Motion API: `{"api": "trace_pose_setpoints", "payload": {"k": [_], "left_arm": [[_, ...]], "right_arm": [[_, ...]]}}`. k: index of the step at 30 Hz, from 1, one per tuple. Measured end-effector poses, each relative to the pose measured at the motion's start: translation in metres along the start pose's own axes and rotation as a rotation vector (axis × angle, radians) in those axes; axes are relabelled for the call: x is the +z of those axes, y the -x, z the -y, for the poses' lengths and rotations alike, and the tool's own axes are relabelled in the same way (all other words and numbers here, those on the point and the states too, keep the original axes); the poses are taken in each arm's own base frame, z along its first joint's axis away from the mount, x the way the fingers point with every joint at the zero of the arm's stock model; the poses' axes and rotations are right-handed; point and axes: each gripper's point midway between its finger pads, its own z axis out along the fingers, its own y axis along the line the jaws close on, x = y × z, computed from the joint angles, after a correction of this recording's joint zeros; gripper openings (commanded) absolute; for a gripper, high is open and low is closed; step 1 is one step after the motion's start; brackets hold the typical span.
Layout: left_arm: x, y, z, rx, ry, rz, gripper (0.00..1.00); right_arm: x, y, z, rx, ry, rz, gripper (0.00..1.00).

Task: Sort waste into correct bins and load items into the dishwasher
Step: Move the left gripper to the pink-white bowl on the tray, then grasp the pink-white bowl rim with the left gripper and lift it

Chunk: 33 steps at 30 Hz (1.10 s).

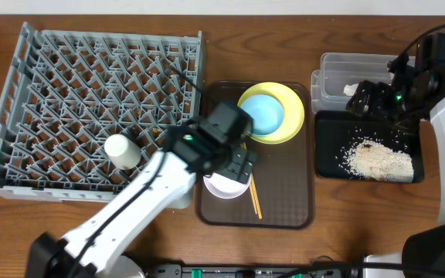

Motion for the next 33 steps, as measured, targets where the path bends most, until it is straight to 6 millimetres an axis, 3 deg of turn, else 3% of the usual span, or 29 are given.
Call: {"api": "trace_pose_setpoints", "payload": {"k": [8, 11, 15, 17, 22, 33], "left_arm": [[0.062, -0.034, 0.021, 0.083, 0.037, -0.212, 0.86], [0.08, -0.043, 0.017, 0.079, 0.058, -0.273, 0.78], [0.097, -0.053, 0.013, 0.073, 0.079, -0.333, 0.57], [0.101, -0.056, 0.011, 0.078, 0.084, -0.35, 0.46], [0.102, -0.057, 0.011, 0.069, 0.087, -0.352, 0.29], [0.1, -0.056, 0.012, 0.071, 0.084, -0.345, 0.21]], "right_arm": [[0.0, -0.001, 0.0, -0.002, 0.0, -0.003, 0.99], [0.0, -0.001, 0.0, -0.002, 0.0, -0.003, 0.99], [0.0, -0.001, 0.0, -0.002, 0.0, -0.003, 0.99], [0.0, -0.001, 0.0, -0.002, 0.0, -0.003, 0.99], [0.0, -0.001, 0.0, -0.003, 0.0, -0.003, 0.99], [0.0, -0.002, 0.0, -0.004, 0.0, -0.007, 0.99]]}}
